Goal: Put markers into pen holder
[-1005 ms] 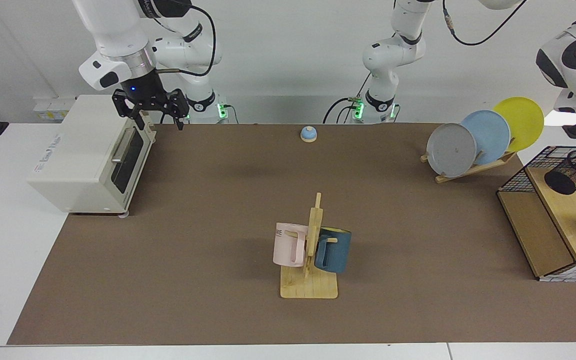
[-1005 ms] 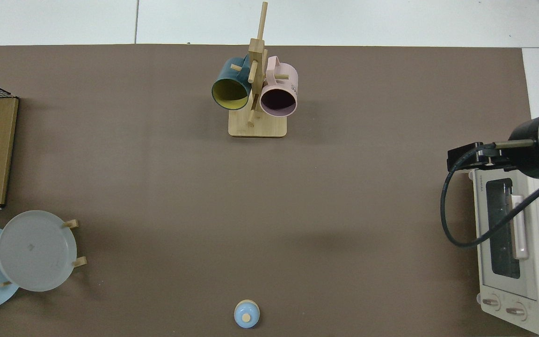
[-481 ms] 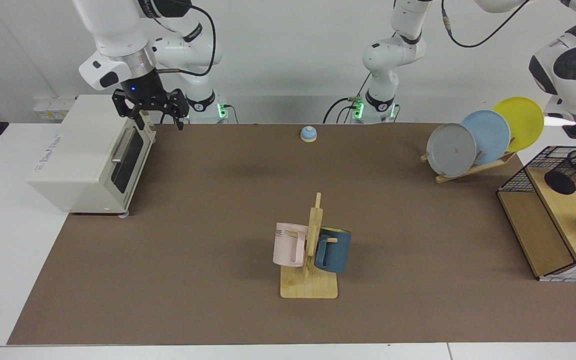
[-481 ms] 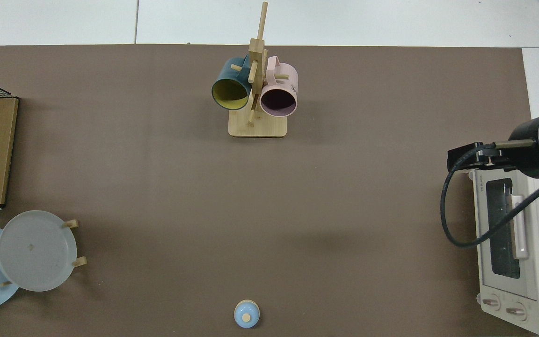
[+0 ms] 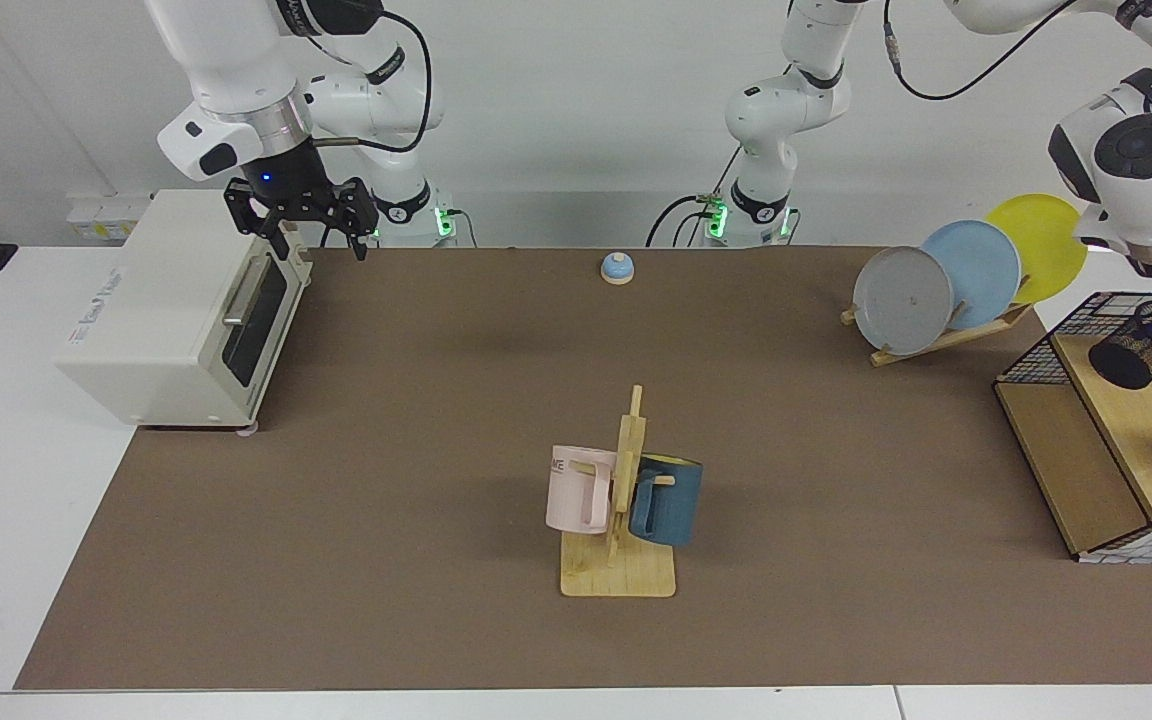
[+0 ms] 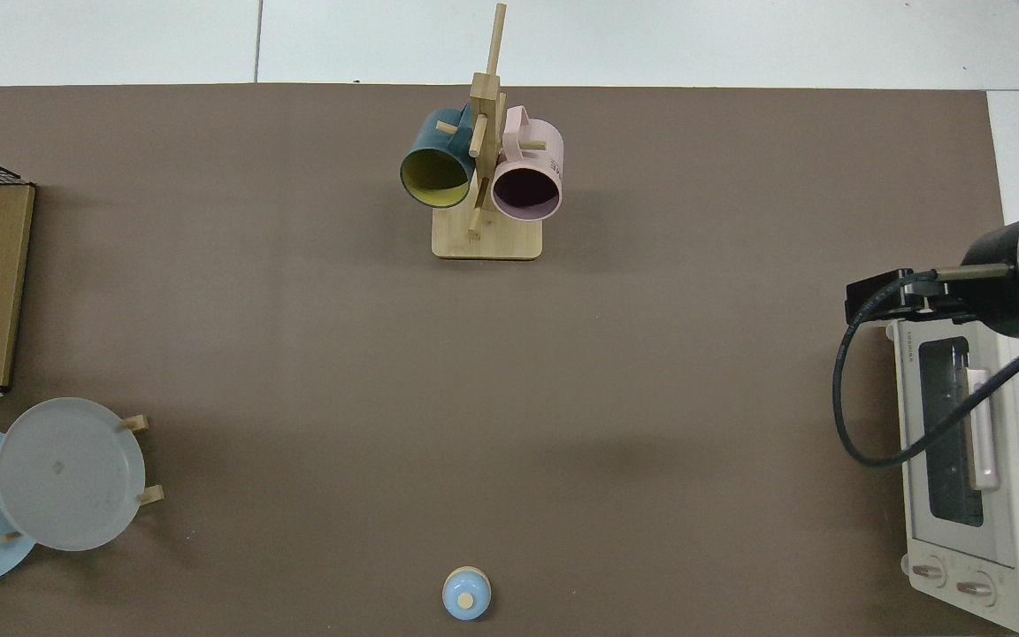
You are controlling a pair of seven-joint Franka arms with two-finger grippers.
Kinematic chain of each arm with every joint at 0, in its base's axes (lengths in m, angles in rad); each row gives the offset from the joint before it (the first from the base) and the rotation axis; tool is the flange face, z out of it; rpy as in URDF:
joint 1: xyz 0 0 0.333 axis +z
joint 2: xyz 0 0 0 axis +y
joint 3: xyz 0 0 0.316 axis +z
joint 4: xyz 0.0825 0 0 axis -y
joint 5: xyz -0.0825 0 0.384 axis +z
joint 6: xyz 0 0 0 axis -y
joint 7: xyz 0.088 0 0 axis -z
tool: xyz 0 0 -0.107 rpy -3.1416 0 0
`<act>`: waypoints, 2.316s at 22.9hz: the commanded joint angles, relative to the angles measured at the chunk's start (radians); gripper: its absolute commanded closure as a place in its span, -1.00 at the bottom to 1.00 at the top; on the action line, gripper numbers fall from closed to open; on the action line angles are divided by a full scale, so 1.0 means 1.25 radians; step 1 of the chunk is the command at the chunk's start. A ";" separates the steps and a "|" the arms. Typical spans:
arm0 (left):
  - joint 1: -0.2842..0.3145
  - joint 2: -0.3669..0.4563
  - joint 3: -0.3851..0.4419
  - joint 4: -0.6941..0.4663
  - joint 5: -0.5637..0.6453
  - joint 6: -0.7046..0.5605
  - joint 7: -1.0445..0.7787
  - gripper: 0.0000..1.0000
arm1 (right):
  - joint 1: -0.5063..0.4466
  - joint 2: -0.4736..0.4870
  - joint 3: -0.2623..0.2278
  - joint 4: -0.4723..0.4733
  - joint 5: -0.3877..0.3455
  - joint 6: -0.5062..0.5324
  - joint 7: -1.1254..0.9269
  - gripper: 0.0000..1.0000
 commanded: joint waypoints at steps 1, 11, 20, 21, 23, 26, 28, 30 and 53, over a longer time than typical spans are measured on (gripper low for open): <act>0.013 -0.017 -0.005 -0.032 -0.032 0.023 0.009 1.00 | -0.005 -0.002 0.005 -0.004 0.006 0.015 0.011 -1.00; 0.013 -0.010 -0.005 -0.043 -0.080 0.024 0.009 1.00 | -0.005 -0.002 0.004 -0.004 0.004 0.015 0.011 -1.00; 0.016 0.006 -0.003 -0.043 -0.081 0.040 0.008 1.00 | -0.005 -0.002 0.005 -0.004 0.006 0.015 0.011 -1.00; 0.016 0.007 -0.003 -0.043 -0.081 0.041 0.008 1.00 | -0.005 -0.002 0.005 -0.004 0.006 0.015 0.011 -1.00; 0.018 0.007 -0.004 -0.042 -0.081 0.041 0.008 1.00 | -0.005 -0.002 0.005 -0.004 0.006 0.015 0.011 -1.00; 0.020 0.007 -0.003 -0.042 -0.081 0.041 0.008 1.00 | -0.005 -0.002 0.005 -0.004 0.006 0.015 0.011 -1.00; 0.021 0.008 -0.003 -0.039 -0.081 0.042 0.012 0.57 | -0.005 -0.002 0.005 -0.004 0.006 0.015 0.011 -1.00; 0.020 0.010 -0.003 -0.032 -0.080 0.042 0.012 -0.13 | -0.005 -0.002 0.005 -0.004 0.006 0.015 0.011 -1.00; 0.019 0.050 0.004 0.096 -0.114 0.025 0.073 -0.31 | -0.005 -0.003 0.005 -0.004 0.006 0.015 0.011 -1.00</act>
